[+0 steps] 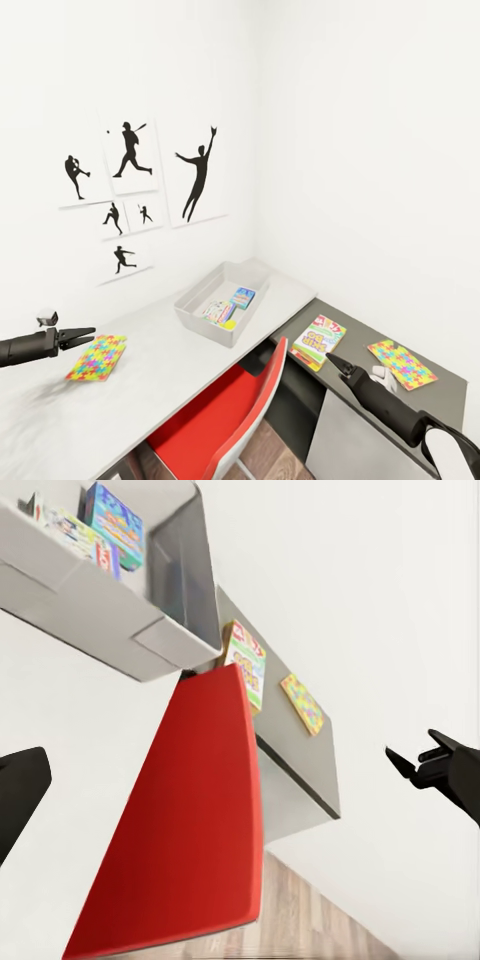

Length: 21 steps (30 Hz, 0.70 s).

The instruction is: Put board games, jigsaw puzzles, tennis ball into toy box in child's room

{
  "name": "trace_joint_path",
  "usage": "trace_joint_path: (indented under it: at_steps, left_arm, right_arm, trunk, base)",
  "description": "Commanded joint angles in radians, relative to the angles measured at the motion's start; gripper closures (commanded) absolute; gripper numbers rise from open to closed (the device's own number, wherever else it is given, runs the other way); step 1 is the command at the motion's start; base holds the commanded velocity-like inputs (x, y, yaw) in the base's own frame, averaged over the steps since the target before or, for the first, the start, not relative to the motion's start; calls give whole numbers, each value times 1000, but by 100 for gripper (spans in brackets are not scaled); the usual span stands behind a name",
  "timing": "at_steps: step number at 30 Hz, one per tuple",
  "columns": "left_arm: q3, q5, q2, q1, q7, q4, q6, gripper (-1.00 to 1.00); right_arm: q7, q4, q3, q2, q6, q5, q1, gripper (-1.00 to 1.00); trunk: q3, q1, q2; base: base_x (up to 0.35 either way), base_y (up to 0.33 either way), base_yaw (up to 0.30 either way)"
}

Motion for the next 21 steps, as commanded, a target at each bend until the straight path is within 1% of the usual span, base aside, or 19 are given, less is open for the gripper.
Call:
trace_joint_path:
  at_steps: [1, 9, 11, 13, 16, 21]
  left_arm:
    - [0, 0, 0, 0, -4, -2, 11, -100]
    - [0, -4, 1, 0, -4, -5, 11, -100]
    - [0, -5, 1, 0, -4, -5, 12, -100]
    - [0, -5, 6, 0, -4, -5, 13, -100]
    - [-5, -3, 21, 0, -4, -7, 13, -100]
    - [-10, -3, 32, 0, -4, -8, 13, -100]
  right_arm:
    - [5, 1, -2, 0, 6, 3, -1, -100]
    - [6, 4, -2, -1, 6, 2, -1, -100]
    - [5, 4, -2, -1, 6, 2, -1, -100]
    - [5, 4, -2, -1, 5, 2, -1, -100]
    - [4, 4, -2, 0, 4, 2, -1, -100]
    - [2, 4, -1, 3, 4, 3, -1, -100]
  trunk:
    - [-2, 1, -2]
    - [3, 1, -2]
    - [3, 1, -2]
    - [4, 1, -2]
    - [4, 1, -2]
    - [3, 1, -2]
  base:
    - [-18, 0, -259]
    - [-4, 0, -259]
    - [-1, 0, -172]
    - [0, 0, -88]
    - [0, 0, -39]
    - [0, 0, -39]
